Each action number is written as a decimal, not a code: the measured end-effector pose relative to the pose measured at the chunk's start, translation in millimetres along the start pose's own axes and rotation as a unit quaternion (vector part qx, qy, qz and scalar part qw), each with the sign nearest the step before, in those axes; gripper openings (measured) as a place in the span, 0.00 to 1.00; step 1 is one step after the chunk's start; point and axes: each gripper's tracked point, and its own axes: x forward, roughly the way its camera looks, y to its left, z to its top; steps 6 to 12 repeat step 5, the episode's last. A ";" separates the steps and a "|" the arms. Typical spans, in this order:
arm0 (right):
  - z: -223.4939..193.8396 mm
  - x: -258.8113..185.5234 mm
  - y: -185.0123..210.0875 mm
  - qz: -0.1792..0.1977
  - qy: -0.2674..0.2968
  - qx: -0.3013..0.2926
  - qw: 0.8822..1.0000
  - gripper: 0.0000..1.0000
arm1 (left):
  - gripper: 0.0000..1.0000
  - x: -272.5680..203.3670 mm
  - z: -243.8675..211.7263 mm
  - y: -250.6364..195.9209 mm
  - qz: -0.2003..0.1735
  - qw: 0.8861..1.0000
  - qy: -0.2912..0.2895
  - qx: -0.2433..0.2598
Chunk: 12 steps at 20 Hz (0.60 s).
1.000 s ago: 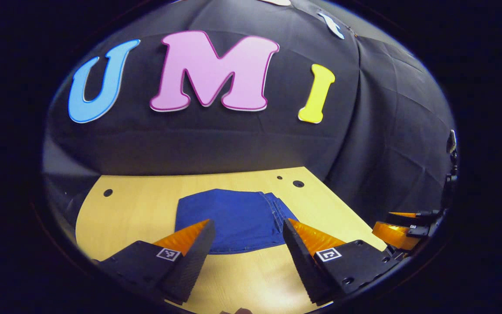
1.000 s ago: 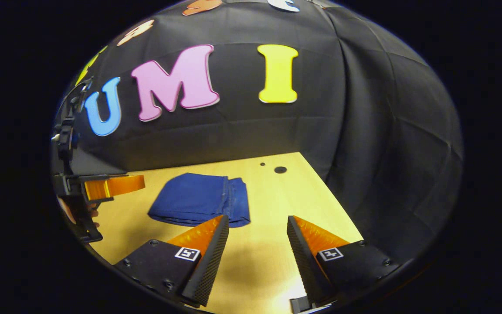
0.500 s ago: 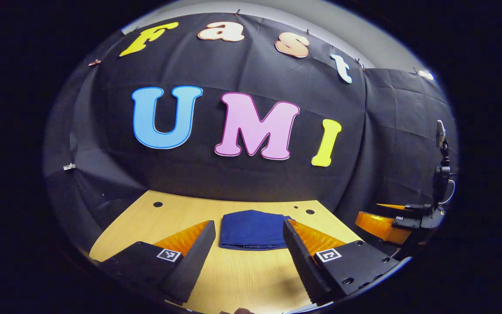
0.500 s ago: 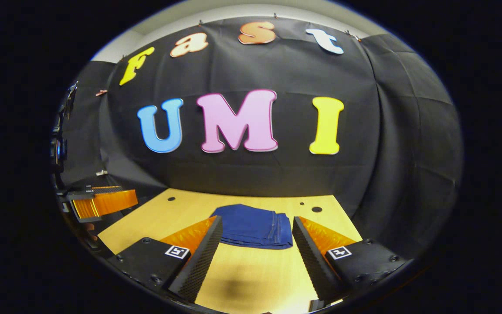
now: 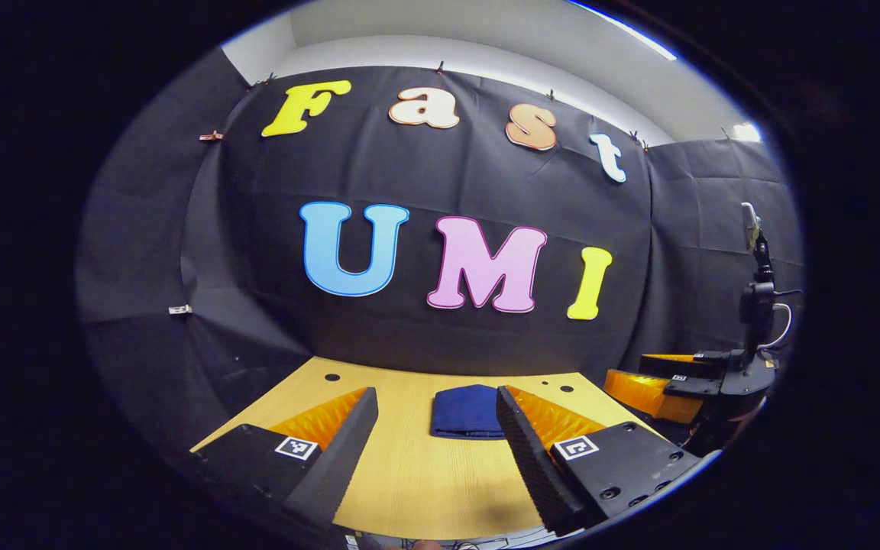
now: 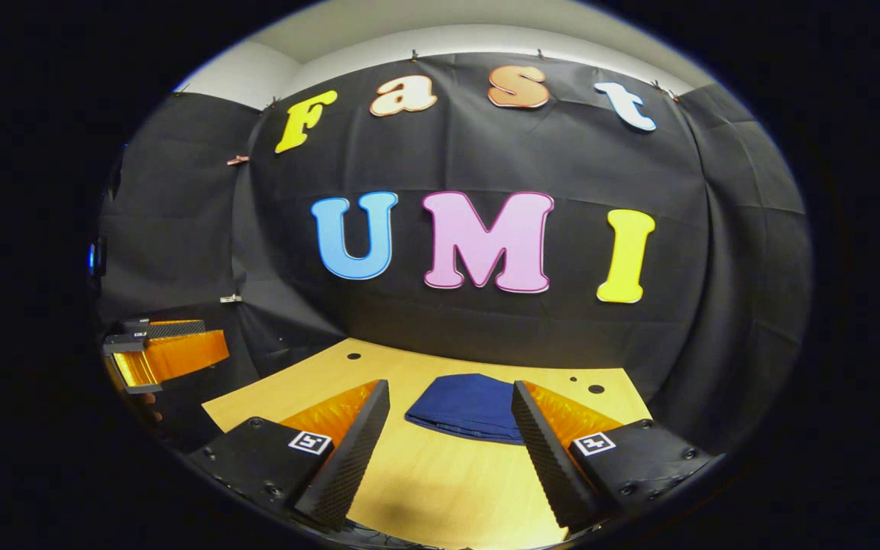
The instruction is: Grasp the waist and the cuffs of the jeans and fold them to make the two legs overlap; first hold the waist and fold one-third of the jeans toward the cuffs, then hold the cuffs and fold the remaining one-third in the same direction to finish folding.
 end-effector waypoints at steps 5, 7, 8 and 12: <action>11.8 6.9 34.1 0.025 -0.009 -0.003 1.000 0.98 | 0.96 -18.0 4.5 21.6 0.017 1.000 -0.005 0.003; 11.8 6.9 34.1 0.025 -0.009 -0.003 1.000 0.98 | 0.96 -18.0 4.5 21.6 0.017 1.000 -0.005 0.003; 11.8 6.9 34.1 0.025 -0.009 -0.003 1.000 0.98 | 0.96 -18.0 4.5 21.6 0.017 1.000 -0.005 0.003; 11.8 6.9 34.1 0.025 -0.009 -0.003 1.000 0.98 | 0.96 -18.0 4.5 21.6 0.017 1.000 -0.005 0.003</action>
